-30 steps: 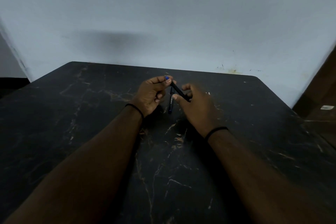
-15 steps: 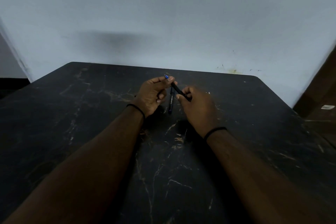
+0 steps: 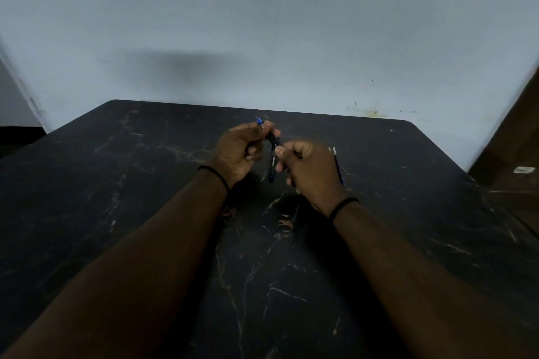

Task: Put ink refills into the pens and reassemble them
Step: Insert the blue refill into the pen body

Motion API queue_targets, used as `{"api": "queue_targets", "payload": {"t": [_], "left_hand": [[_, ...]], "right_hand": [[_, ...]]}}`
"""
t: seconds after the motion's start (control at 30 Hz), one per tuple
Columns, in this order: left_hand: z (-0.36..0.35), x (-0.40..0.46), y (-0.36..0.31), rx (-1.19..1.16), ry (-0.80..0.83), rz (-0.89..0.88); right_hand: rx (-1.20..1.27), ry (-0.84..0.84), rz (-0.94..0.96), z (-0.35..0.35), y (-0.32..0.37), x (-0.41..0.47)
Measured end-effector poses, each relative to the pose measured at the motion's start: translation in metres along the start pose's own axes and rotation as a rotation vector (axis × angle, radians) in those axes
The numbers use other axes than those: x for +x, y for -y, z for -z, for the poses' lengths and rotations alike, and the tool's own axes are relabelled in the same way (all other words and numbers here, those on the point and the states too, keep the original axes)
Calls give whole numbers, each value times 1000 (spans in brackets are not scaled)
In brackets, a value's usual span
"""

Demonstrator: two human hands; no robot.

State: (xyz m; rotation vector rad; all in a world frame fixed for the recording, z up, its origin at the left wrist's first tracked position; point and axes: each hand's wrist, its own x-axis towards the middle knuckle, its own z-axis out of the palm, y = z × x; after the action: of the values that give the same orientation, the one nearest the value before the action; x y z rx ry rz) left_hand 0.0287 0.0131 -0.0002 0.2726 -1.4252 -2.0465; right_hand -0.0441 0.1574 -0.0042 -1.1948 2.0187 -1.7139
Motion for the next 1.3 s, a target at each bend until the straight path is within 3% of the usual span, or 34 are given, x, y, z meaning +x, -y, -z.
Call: {"api": "queue_targets", "payload": {"t": [0.07, 0.17, 0.37, 0.47, 0.7, 0.77, 0.83, 0.93, 1.0, 1.2, 1.3], "left_hand": [[0, 0, 0, 1, 10, -2], [0, 0, 1, 1, -16, -13], [6, 2, 2, 11, -76, -12], [6, 3, 2, 12, -57, -25], [7, 1, -2, 30, -50, -73], [4, -1, -4, 98, -160, -122], [1, -1, -7, 154, -437, -182], [13, -1, -13, 503, -913, -334], [24, -4, -17, 862, -993, -341], [26, -4, -10, 1588, -641, 60], [27, -2, -10, 1757, -568, 157]], "right_hand": [[158, 53, -79, 1, 0, 1], [180, 91, -61, 3, -4, 3], [-308, -1, 179, 1, -7, 1], [-389, -35, 223, 2, -3, -1], [26, 13, -13, -2, 8, -5], [7, -20, 0, -3, 8, -6], [-98, -49, 33, -2, 5, -7], [-134, -85, 48, -1, 2, -6], [-144, -101, 56, 2, 0, -5], [-210, -92, 51, 3, -2, -3], [-234, -97, 66, 4, -2, -3]]}}
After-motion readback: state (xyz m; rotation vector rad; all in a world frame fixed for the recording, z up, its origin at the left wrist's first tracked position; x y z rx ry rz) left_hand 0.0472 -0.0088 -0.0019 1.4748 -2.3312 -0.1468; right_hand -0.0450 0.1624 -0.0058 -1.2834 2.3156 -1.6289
